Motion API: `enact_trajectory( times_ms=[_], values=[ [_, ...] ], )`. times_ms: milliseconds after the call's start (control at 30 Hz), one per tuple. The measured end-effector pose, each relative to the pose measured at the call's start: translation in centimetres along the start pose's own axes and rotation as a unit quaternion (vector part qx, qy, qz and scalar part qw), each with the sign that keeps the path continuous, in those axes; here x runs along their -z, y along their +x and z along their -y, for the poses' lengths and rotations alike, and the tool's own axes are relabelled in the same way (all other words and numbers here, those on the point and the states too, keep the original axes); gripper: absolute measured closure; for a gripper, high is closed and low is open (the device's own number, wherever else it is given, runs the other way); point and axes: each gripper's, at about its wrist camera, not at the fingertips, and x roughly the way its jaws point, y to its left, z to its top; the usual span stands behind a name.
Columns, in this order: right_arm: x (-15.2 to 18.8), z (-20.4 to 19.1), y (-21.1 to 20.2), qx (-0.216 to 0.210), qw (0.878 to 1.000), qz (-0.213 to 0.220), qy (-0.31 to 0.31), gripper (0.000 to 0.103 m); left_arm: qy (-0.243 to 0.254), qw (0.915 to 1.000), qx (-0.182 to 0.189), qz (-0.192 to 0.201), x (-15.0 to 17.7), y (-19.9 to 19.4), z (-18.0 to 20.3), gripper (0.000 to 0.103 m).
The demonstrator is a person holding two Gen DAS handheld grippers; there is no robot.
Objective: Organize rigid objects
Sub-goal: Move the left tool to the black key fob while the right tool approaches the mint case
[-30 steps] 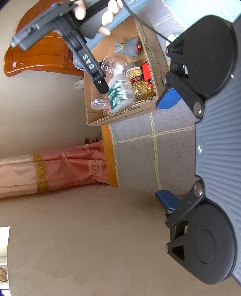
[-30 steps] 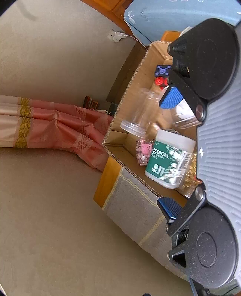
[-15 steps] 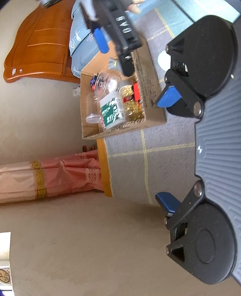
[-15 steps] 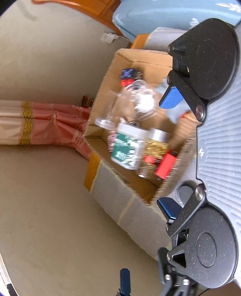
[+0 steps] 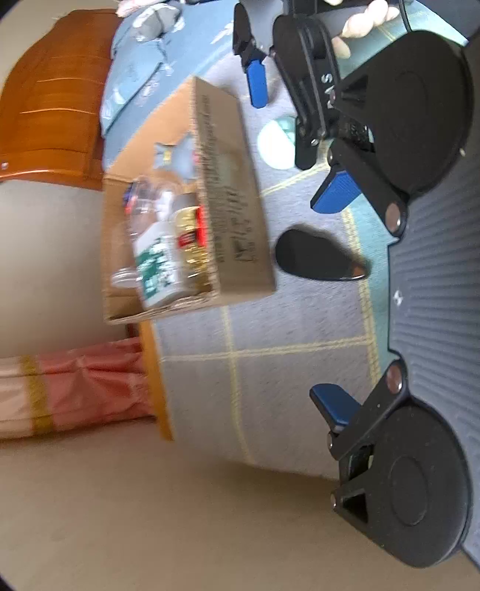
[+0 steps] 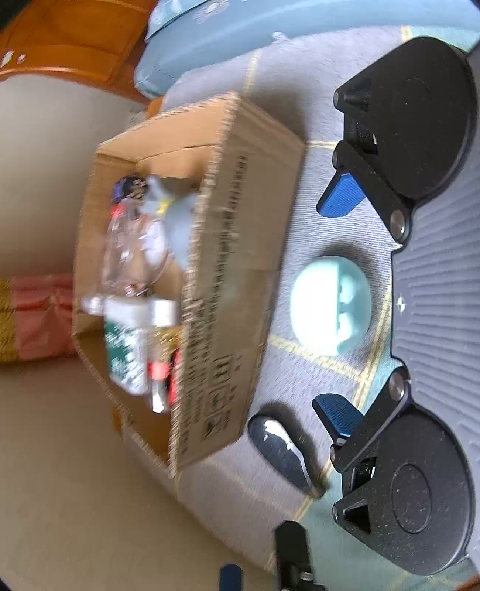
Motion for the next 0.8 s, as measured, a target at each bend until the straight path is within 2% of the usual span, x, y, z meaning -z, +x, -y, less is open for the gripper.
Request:
enact_trajectory(
  times_ms=[133,267,433,567,800],
  values=[
    [0.5,-0.3,1.6,0.029,1.000,-0.011,-0.005,0.000,0.002,0.9999,-0.001,-0.016,0.9,1.8,0.3,0.005],
    [0.6,-0.3,1.6,0.028,1.000,-0.006,-0.007,0.000,0.007,0.9996,-0.001,-0.028,1.6,3.2,0.4,0.005],
    [0.8,-0.1,1.4,0.026,1.000,0.000,-0.012,0.000,0.010,0.9987,-0.026,-0.042,2.3,4.4,0.1,0.005],
    [1.1,-0.1,1.3,0.026,1.000,0.007,-0.012,0.000,-0.010,0.9987,-0.027,-0.042,2.8,4.3,-1.1,0.004],
    [1.4,0.0,1.1,0.027,1.000,0.006,-0.012,0.000,-0.037,0.9972,-0.052,-0.039,3.0,4.2,-3.5,0.003]
  ],
)
